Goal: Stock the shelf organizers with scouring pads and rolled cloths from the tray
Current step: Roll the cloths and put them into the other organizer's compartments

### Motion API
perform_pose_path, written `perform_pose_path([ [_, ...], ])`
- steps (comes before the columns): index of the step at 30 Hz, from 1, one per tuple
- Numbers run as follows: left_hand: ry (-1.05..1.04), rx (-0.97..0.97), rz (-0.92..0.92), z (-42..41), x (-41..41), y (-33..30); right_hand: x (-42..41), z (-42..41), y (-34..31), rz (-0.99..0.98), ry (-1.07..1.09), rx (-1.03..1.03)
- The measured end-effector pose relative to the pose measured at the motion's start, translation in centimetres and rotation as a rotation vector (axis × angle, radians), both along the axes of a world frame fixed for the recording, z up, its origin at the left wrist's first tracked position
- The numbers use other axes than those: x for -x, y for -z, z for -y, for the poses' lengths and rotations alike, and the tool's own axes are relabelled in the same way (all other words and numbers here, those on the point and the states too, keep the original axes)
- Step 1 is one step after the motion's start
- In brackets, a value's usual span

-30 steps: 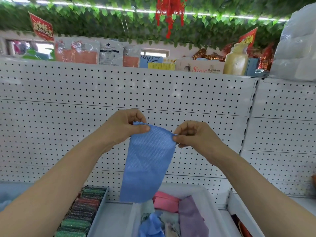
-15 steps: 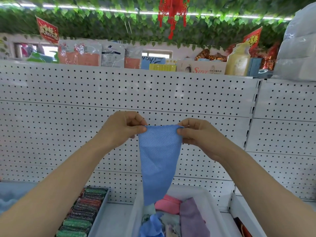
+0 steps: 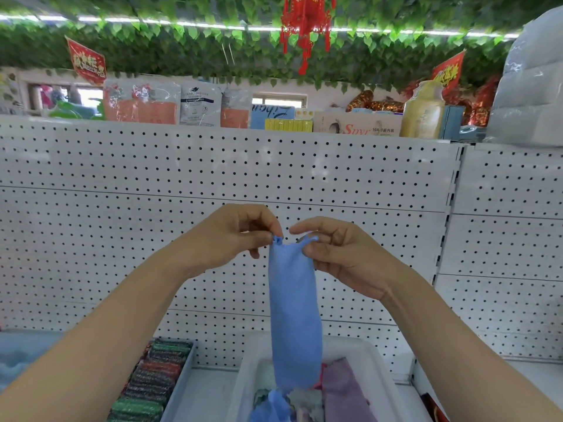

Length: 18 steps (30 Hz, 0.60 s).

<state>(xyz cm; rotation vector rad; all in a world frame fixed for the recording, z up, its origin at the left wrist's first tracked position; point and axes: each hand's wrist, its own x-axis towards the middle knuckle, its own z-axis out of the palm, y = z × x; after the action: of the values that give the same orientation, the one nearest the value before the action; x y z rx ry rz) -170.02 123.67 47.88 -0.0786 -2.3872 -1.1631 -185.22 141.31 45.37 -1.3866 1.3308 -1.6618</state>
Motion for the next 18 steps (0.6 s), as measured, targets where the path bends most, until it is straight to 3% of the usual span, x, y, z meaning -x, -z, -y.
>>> perform_pose_path([
  [5, 0.071, 0.019, -0.01, 0.4, 0.2, 0.3, -0.8, 0.9, 0.3, -0.003, 0.055, 0.021],
  [11, 0.198, -0.088, -0.025, 0.3, 0.2, 0.4, -2.1, 2.0, 1.0, 0.101, -0.077, 0.011],
  [18, 0.147, -0.27, -0.162, 1.6, 0.7, 1.5, -2.8, 3.0, 1.3, 0.165, 0.091, 0.117],
])
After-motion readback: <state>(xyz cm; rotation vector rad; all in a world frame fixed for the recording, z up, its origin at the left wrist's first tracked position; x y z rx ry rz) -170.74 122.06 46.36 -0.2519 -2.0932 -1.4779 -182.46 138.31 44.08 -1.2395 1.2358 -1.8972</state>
